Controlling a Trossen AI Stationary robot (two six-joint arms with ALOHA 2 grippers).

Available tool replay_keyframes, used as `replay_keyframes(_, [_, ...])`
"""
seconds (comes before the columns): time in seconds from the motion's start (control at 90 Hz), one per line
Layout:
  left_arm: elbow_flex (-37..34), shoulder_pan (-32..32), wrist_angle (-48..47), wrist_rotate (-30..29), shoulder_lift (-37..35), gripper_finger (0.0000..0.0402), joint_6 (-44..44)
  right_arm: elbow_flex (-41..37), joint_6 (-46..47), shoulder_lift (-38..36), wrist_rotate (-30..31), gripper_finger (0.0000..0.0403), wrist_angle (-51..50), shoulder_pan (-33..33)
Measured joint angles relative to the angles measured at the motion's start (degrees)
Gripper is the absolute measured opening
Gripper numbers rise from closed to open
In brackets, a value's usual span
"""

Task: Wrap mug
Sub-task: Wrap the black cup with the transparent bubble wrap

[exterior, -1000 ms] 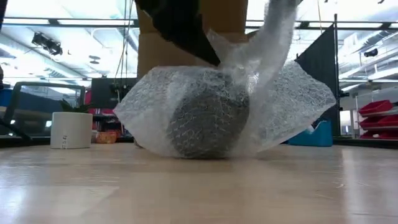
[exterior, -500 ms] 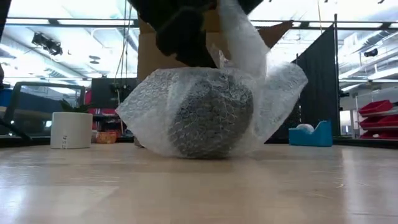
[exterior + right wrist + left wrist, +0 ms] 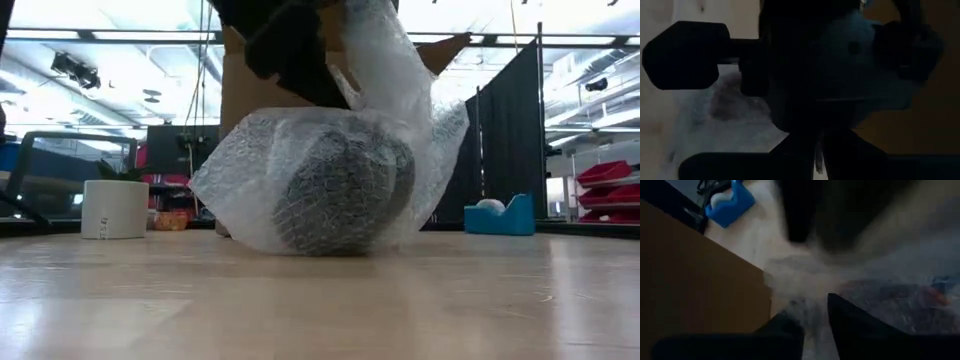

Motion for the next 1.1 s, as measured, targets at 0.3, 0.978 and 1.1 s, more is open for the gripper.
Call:
replay_keyframes(0.3, [0.0, -0.5, -6.6, -1.4, -2.5, 0.0126, -0.1, 0.0, 0.1, 0.0, -0.9, 0.0000, 0.8, 0.1])
replay_keyframes(0.978, [0.1, -12.0, -25.4, 3.5, -22.4, 0.0126, -15.6, 0.1, -0.4, 1.4, -7.1, 0.0000, 3.5, -1.5])
replay_keyframes(1.1, [-1.0, -18.3, -21.0, 5.6, -21.3, 0.0126, -16.0, 0.0, -0.6, 2.3, -8.5, 0.0000, 5.0, -2.9])
